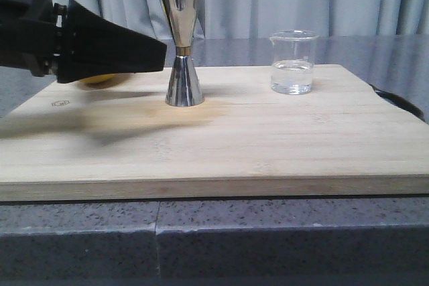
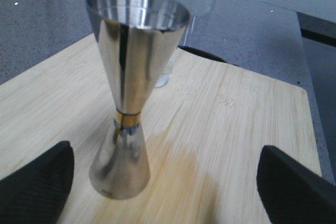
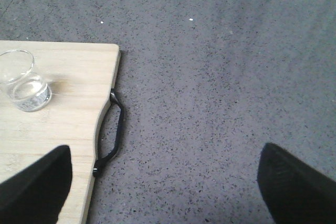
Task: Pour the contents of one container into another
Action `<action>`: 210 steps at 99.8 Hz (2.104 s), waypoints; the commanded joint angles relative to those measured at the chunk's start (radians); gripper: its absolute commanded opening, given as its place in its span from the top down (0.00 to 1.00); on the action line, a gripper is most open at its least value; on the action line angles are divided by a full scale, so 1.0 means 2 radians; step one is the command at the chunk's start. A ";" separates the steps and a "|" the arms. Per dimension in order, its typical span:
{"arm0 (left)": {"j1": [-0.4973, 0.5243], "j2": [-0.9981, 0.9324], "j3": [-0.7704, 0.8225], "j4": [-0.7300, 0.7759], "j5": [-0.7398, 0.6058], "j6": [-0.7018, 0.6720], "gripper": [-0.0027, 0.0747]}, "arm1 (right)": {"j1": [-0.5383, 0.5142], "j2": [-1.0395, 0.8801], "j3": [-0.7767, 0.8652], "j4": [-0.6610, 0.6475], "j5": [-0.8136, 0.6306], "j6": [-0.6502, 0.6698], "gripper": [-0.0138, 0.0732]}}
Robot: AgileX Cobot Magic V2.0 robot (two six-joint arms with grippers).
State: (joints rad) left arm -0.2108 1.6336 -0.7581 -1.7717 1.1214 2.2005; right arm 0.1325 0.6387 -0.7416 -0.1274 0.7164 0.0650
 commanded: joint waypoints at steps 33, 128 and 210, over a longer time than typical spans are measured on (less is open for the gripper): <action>-0.057 0.057 -0.101 -0.039 0.069 0.001 0.14 | 0.001 0.004 -0.018 -0.004 -0.038 -0.008 0.12; -0.067 0.076 -0.137 -0.039 0.073 -0.013 0.72 | 0.001 0.004 -0.018 -0.004 -0.038 -0.008 0.12; -0.067 -0.014 -0.137 -0.039 0.073 -0.013 0.72 | 0.013 0.069 -0.043 0.100 -0.070 -0.133 0.12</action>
State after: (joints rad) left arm -0.3381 1.6526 -1.0053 -1.7657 1.1584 2.1821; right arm 0.1438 0.7337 -0.7732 0.0369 0.6608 -0.1347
